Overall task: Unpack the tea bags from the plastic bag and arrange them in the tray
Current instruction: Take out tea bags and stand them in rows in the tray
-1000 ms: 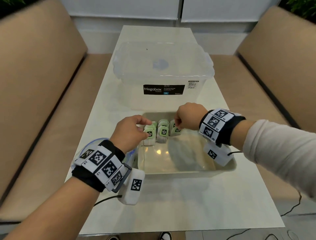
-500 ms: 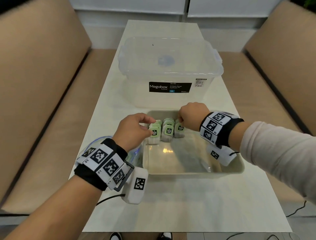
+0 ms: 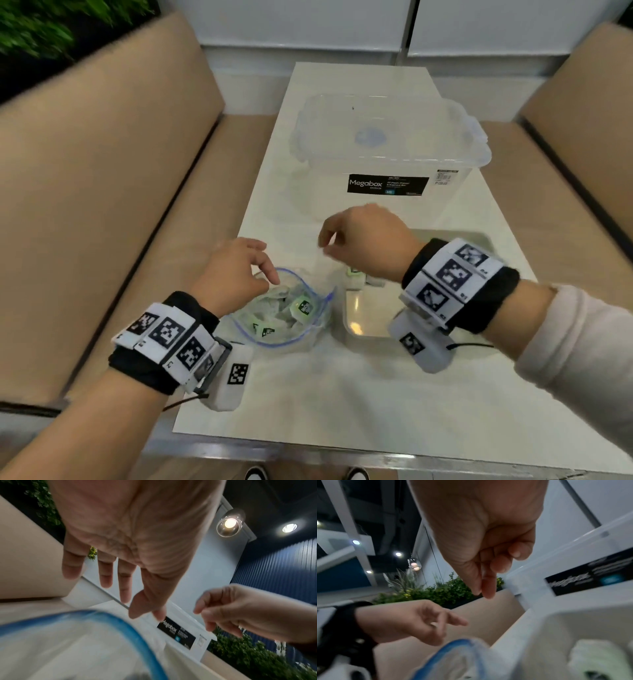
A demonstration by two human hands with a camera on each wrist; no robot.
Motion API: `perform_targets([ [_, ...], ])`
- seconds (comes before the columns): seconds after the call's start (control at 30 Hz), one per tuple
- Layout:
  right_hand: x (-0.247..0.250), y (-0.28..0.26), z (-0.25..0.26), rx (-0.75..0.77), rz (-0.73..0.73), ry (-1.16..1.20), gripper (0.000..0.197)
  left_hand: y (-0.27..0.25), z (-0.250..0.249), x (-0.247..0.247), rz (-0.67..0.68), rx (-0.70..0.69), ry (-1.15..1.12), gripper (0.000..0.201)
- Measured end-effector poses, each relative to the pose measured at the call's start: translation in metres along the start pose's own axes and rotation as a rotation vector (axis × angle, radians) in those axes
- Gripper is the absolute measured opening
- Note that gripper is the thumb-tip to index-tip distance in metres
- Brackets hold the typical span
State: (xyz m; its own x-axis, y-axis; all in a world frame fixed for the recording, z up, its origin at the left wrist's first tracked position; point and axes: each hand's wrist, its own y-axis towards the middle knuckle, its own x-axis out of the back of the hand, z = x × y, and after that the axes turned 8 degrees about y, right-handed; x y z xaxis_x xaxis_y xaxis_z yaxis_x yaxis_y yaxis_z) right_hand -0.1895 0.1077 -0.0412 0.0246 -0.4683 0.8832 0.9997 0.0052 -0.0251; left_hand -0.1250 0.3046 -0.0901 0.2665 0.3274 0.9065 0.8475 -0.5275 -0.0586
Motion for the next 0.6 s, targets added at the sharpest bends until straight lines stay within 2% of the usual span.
perform_targets([
  [0.07,-0.022,-0.003,0.023,0.09,0.132,-0.03,0.02,-0.009,0.008,-0.009,0.029,-0.006,0.076,0.026],
  [0.13,-0.048,0.0,0.038,0.148,0.279,-0.173,0.025,-0.015,0.013,-0.02,0.067,0.011,0.132,0.03],
  [0.27,-0.087,0.009,0.048,0.169,0.438,-0.548,0.026,-0.024,0.021,-0.036,0.116,0.015,0.166,0.059],
  [0.33,-0.093,0.011,0.049,0.151,0.453,-0.603,0.027,-0.029,0.024,-0.038,0.133,0.013,0.145,0.068],
  [0.43,-0.083,0.013,0.049,0.116,0.447,-0.588,0.023,-0.035,0.025,-0.036,0.124,0.014,0.066,0.068],
  [0.53,-0.06,0.013,0.052,0.084,0.379,-0.428,0.021,-0.037,0.02,-0.027,0.066,-0.007,-0.089,0.064],
  [0.6,-0.045,0.011,0.056,0.074,0.278,-0.268,0.017,-0.036,0.017,-0.021,0.046,-0.033,-0.2,0.056],
])
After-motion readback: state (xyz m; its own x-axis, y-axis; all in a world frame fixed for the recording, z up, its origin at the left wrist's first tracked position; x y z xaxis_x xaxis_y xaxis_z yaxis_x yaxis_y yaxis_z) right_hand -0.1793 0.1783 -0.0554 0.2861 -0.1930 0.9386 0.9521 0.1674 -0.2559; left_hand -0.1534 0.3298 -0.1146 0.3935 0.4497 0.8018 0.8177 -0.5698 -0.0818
